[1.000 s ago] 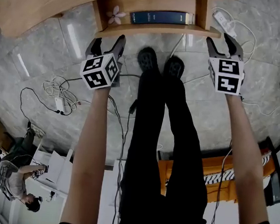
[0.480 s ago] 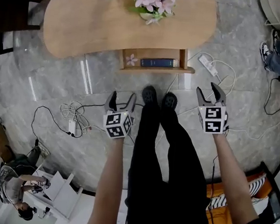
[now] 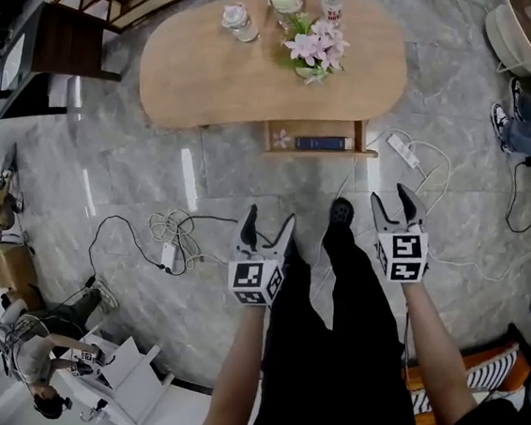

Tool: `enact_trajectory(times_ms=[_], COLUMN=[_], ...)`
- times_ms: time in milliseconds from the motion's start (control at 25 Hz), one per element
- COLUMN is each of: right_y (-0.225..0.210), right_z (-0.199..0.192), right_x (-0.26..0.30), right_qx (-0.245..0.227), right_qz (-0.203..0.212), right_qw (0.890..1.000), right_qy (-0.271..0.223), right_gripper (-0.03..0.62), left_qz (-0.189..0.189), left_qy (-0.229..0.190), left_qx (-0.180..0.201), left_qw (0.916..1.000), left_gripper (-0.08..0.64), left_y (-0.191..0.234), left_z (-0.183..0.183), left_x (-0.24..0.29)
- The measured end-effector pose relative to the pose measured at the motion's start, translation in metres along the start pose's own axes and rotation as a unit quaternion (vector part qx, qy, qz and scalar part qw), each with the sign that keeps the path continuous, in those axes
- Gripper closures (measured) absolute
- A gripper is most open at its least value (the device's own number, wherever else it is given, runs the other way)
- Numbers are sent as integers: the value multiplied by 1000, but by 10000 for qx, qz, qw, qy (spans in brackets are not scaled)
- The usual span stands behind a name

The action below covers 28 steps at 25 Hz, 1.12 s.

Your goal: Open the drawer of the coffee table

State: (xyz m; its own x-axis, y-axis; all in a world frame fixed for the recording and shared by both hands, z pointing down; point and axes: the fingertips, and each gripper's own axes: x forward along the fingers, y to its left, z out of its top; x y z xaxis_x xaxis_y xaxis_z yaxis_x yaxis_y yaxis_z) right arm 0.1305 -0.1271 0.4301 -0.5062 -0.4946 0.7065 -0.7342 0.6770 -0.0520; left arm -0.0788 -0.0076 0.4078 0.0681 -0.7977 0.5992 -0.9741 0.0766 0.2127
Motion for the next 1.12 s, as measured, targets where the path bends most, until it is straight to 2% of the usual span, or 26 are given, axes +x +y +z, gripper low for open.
enact_trajectory(times_ms=[240,520,680,840,1120], right_y=[48,119,162,197,232], right_z=[42,87,110,124,158], right_x=[-66,-162,-207,-254,-327], right_qx=[74,252,398,240,162], right_qz=[-12,-302,-219,-311,-359], right_qw=[9977,9880,9823,9754,9570], right_qy=[-679,-1493,-1815,-2167,-2875], right_gripper=[388,388,388,388,391], left_qz=[-366,-764,-928,-1084,-1309], left_qy=[-664,-1429,-1806,-2157,-2684], left_qx=[268,602,794,907,1095], left_qw=[9968,9849,9759,9662,9481], left_gripper=[198,199,199,201,227], left_y=[-14,-5,1,-1,-4], left_z=[53,94,116,135,167], left_x=[-78,-184,-234,-281,-346])
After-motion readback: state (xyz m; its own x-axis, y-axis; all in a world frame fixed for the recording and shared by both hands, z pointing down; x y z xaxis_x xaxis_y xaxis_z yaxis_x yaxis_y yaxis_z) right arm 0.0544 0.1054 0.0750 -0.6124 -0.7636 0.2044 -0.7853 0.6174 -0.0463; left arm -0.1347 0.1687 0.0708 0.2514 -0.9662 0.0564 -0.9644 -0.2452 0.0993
